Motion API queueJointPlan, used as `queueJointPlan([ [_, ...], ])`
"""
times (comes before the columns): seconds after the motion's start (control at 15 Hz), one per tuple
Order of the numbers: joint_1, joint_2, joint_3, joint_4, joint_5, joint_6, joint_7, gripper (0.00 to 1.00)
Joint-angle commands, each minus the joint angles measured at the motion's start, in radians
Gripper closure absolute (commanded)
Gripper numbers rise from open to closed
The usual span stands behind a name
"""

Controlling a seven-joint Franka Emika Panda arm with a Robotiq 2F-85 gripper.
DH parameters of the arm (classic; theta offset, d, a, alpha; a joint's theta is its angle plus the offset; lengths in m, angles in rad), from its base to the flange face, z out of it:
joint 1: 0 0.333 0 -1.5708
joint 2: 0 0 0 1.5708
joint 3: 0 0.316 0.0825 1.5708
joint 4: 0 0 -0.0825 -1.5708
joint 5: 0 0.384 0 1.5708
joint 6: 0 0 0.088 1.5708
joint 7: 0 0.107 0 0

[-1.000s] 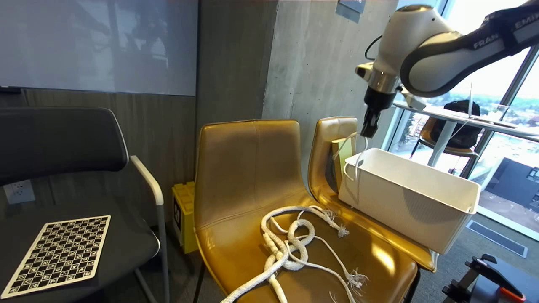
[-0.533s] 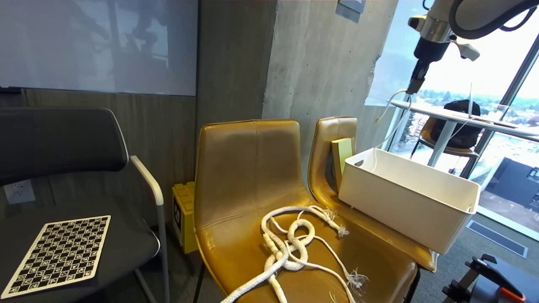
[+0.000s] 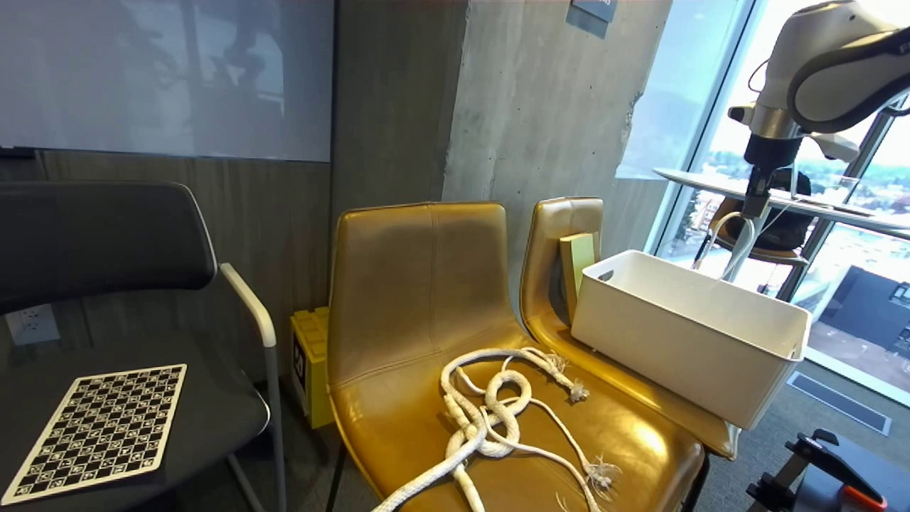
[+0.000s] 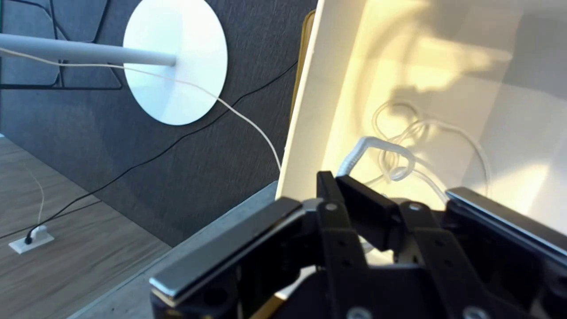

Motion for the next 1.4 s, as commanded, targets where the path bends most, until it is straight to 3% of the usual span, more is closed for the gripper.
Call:
queueJointPlan([
  [0.0, 0.001, -0.027, 0.003, -0.089, 0.032, -0.003, 0.025, 0.73],
  [0.33, 0.001, -0.075, 0.044, -0.099, 0.215, -0.028, 0.065, 0.39],
  [0.67, 0.067, -0.244, 0.113, -0.233, 0.413, -0.004, 0.114, 0.02],
  [1.07, 0.221, -0.405, 0.201, -0.446, 0.548, 0.057, 0.215, 0.00],
  [1.33, 0.317, -0.382, 0.262, -0.481, 0.583, 0.170, 0.249, 0.00],
])
